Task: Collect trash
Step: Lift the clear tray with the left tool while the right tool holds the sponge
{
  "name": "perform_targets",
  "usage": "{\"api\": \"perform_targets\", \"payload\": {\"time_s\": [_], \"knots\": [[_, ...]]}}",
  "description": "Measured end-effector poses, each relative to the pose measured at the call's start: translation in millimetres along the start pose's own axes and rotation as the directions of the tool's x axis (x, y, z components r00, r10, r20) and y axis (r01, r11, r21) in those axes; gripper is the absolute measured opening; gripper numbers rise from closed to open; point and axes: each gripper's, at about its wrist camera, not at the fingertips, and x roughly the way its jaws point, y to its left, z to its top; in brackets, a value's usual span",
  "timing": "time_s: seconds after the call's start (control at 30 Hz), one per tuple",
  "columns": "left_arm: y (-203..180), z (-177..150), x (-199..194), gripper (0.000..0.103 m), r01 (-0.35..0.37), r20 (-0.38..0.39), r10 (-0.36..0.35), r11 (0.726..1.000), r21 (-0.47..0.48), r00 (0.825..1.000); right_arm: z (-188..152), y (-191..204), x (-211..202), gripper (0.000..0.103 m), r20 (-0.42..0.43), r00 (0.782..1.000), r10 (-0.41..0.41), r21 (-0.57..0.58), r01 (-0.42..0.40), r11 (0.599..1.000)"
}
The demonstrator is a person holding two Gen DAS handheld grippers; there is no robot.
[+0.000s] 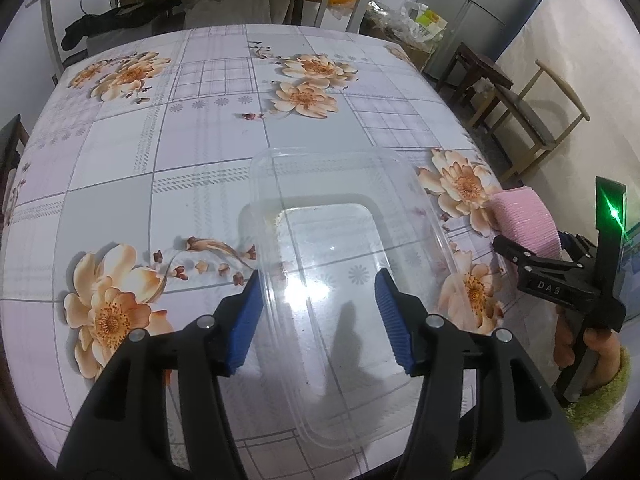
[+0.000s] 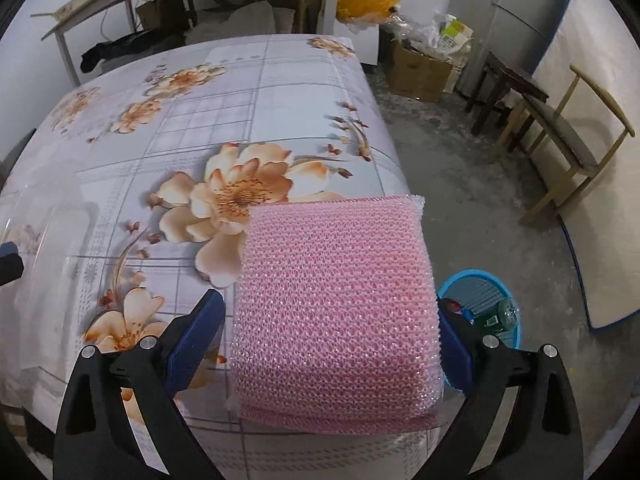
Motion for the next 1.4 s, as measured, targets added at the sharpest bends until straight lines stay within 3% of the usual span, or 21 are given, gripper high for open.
{"api": "perform_targets", "payload": {"time_s": [0.17, 0.3, 0.7, 1.4], "knots": [[0, -1, 0, 0.051, -0.021, 0.004, 0.021, 1.0, 0.004, 1.0, -2, -6, -1, 0.093, 0.009, 0.998, 0.059, 0.038, -0.059, 0.998], [1, -1, 0, 0.04, -0.031, 0.001, 0.031, 1.0, 0.004, 1.0, -4, -8, -3, 0.081, 0.006, 0.997, 0.079, 0.051, -0.08, 0.995], [-1, -2, 0, 0.008, -0.043, 0.013, 0.043, 0.999, 0.017, 0.999, -6, -8, -8, 0.078, 0.027, 0.996, 0.088, 0.06, -0.089, 0.994], [-15, -1, -22, 0.002, -0.068, 0.103, 0.061, 0.996, 0.064, 0.993, -1, -3, -20, 0.078, 0.061, 0.993, 0.1, 0.06, -0.104, 0.993]]}}
